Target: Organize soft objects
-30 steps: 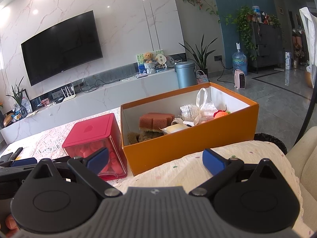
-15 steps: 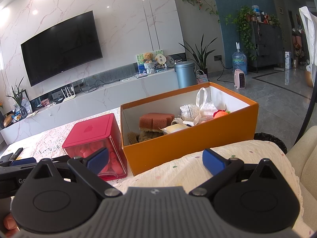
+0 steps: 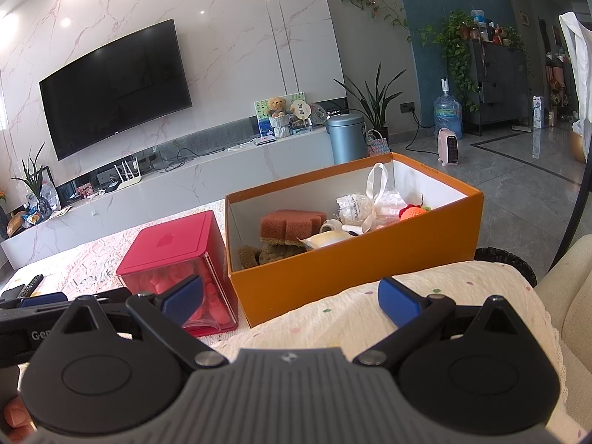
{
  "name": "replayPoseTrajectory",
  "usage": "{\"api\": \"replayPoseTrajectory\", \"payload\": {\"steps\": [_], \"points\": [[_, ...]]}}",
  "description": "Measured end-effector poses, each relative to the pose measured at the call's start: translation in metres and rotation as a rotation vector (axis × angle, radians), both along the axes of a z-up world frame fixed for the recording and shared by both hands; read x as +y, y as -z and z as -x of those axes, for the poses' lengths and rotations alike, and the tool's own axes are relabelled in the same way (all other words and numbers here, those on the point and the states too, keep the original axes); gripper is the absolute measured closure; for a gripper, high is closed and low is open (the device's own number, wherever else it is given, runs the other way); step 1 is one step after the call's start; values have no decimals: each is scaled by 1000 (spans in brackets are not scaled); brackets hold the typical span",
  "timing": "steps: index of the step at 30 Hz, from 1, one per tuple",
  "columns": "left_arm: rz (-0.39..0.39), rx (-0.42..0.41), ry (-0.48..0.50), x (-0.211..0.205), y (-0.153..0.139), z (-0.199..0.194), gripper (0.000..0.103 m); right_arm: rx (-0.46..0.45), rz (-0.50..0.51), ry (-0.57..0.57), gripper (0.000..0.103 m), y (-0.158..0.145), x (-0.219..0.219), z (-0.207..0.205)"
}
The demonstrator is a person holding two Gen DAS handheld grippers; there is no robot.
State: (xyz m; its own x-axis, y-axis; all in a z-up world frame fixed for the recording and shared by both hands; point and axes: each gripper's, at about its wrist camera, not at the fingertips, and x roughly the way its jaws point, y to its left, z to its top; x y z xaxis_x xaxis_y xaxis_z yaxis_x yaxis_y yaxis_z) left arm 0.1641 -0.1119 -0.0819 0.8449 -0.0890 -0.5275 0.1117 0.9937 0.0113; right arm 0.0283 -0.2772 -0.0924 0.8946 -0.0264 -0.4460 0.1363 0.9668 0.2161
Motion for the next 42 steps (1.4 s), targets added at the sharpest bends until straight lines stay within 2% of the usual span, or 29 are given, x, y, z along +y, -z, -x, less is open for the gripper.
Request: {"api": "replayPoseTrajectory", "payload": {"steps": [42], "points": [[14,8,-15,-1,0,1,4,-1,0,0,4,0,0,0]]}}
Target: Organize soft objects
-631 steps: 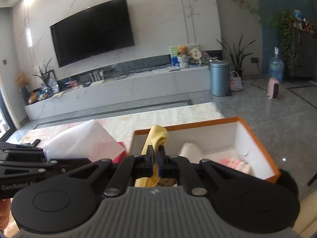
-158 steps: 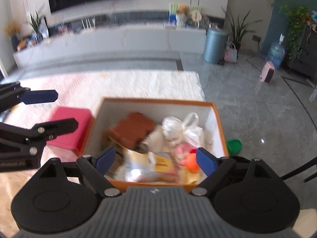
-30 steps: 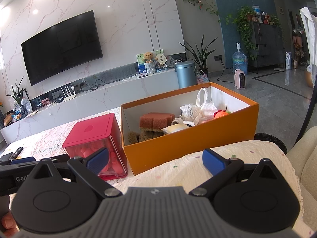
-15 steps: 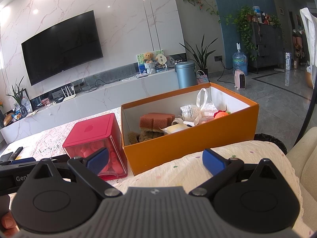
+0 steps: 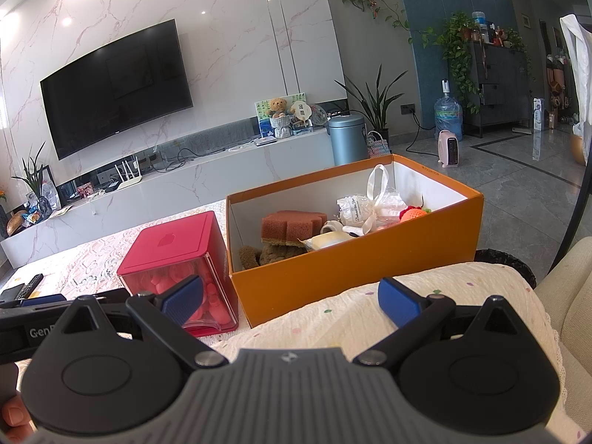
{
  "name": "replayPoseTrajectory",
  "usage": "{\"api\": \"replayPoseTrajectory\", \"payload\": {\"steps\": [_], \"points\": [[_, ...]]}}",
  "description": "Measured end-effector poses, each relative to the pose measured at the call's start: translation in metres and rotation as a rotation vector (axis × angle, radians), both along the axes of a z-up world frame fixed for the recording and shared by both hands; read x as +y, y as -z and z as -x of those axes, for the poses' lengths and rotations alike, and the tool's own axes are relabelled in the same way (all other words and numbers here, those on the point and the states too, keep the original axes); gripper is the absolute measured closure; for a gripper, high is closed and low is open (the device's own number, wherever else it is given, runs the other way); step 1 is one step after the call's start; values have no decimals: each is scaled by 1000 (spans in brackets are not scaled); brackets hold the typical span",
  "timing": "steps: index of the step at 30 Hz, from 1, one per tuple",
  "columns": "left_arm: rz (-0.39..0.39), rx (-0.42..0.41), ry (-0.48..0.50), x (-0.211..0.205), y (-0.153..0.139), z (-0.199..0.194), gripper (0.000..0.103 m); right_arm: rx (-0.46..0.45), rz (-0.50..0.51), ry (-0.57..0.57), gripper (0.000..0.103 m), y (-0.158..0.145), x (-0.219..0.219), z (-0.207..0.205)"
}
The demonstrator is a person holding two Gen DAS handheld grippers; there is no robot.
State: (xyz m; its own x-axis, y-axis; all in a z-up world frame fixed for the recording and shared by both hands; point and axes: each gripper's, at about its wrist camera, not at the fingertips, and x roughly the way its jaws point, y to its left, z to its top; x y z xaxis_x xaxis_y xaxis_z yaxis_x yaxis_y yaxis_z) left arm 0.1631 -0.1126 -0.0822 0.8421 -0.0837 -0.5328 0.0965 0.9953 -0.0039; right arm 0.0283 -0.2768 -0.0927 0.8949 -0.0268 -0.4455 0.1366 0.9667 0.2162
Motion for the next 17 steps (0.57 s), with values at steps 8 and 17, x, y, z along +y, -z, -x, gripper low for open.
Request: {"api": "replayPoseTrajectory", "payload": {"steps": [8,17], "points": [[4,-1,0,1,0,0,4,0,0,0,4,0,0,0],[18,4,-6,4,0,0,4,0,1,0,4,0,0,0]]}}
